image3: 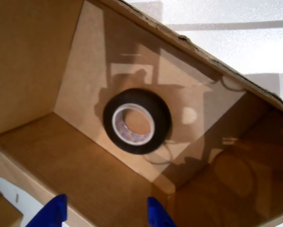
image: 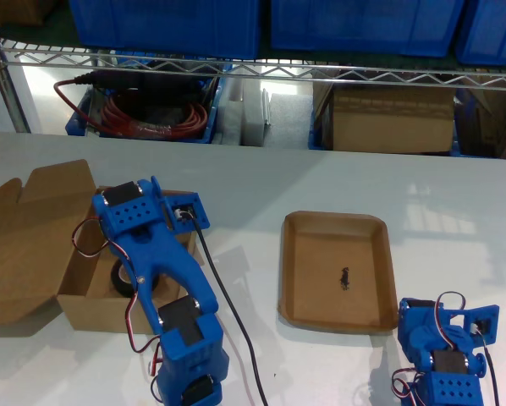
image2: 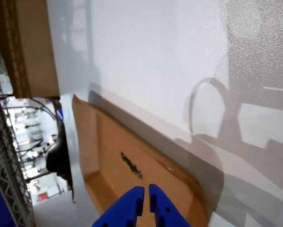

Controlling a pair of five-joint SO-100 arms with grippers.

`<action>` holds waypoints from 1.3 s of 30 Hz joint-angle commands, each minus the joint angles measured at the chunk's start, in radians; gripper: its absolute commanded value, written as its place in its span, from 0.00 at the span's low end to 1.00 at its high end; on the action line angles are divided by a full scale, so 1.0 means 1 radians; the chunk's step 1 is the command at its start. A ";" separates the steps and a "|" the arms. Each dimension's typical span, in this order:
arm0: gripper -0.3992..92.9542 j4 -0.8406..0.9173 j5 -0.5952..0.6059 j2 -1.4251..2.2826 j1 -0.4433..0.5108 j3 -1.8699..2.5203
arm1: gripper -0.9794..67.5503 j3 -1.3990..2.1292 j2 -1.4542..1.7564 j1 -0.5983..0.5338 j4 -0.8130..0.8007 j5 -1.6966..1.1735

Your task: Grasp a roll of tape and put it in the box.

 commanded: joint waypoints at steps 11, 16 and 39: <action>0.00 -0.397 -0.123 0.575 0.351 0.588 | 0.02 0.014 0.006 -0.003 -0.005 0.003; 0.00 -0.755 -0.276 1.150 0.502 1.328 | 0.02 0.014 0.006 -0.003 -0.005 0.003; 0.00 -0.588 -0.333 1.617 0.548 1.634 | 0.02 0.014 0.006 -0.003 -0.005 0.003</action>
